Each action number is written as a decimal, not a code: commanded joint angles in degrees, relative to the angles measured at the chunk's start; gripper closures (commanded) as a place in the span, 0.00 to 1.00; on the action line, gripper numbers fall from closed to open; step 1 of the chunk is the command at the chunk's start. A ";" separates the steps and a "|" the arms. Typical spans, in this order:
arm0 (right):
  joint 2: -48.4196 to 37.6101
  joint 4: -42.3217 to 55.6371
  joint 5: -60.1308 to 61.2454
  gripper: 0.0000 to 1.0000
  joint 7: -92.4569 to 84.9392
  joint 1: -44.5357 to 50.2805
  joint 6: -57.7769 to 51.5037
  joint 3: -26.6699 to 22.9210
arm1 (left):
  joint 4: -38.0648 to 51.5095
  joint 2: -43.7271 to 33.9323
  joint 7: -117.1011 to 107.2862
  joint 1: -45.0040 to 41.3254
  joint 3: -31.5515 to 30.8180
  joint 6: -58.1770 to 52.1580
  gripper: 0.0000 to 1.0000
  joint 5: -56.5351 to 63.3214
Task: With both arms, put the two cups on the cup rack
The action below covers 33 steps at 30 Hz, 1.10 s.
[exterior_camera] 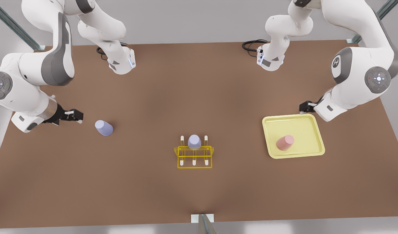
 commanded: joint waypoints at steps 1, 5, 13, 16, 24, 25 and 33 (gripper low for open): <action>-0.14 -0.15 0.03 0.00 -1.22 -0.01 0.91 0.05 | 0.08 -0.03 -0.40 -0.01 0.00 0.86 0.00 -0.57; 2.23 -1.81 -4.80 0.00 -2.01 1.48 5.04 0.67 | -14.04 1.02 -0.05 0.08 0.61 13.84 0.00 -0.48; 2.68 -22.99 -0.76 0.00 -0.95 -3.87 29.03 0.23 | -34.28 5.86 0.04 -0.10 4.30 45.16 0.00 -3.12; 0.12 -30.73 -0.67 0.00 0.45 -3.87 34.66 0.23 | -34.37 6.73 -0.04 -1.15 4.30 45.34 0.00 -3.47; -0.93 -41.01 -0.67 0.00 3.88 -3.87 43.71 0.23 | -34.11 12.80 -0.22 -1.24 4.30 51.31 0.00 -3.47; -1.37 -42.60 -0.67 0.00 3.88 -3.87 45.03 0.23 | -33.84 14.29 -0.22 -1.24 4.30 51.31 0.00 -3.47; -1.37 -49.89 -0.67 0.00 3.88 -6.07 50.92 0.14 | -30.94 17.28 -0.22 -1.68 4.30 51.49 0.00 -3.30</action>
